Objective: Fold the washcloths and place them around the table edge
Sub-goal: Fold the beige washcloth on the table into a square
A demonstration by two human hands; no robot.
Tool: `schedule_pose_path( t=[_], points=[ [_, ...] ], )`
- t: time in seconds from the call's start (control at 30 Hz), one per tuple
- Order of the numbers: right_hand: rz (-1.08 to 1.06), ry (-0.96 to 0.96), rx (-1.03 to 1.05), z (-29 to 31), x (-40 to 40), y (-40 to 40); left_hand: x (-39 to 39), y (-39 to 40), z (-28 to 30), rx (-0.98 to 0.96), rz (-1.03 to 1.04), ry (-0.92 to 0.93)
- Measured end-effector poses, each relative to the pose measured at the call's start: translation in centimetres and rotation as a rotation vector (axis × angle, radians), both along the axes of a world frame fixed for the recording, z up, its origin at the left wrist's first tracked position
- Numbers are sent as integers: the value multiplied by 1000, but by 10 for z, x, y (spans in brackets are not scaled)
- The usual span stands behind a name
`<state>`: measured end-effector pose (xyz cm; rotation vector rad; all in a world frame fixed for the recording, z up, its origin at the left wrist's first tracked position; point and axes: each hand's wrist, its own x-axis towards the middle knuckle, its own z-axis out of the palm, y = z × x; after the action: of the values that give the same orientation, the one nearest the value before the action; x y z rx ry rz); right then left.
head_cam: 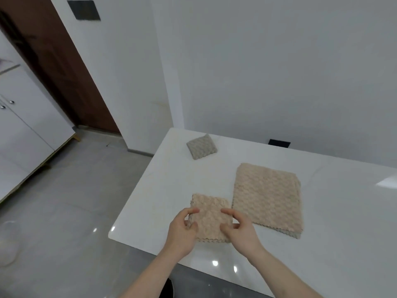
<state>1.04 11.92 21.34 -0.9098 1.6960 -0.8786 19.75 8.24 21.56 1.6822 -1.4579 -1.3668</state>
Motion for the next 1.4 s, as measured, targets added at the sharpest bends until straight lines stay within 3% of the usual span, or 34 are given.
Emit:
schedule_pose_path(
  t=[0.27, 0.53, 0.97, 1.4],
  points=[
    [-102, -46, 34, -3, 89, -72, 93, -101, 4, 90, -173, -48],
    [-191, -28, 49, -2, 110, -97, 114, -142, 7, 42, -332, -165],
    [-61, -30, 77, -10, 152, -135, 167, -164, -8, -21, -277, -244],
    [-334, -23, 86, -12, 250, -188, 236, -278, -38, -80, -610, -284]
  ],
)
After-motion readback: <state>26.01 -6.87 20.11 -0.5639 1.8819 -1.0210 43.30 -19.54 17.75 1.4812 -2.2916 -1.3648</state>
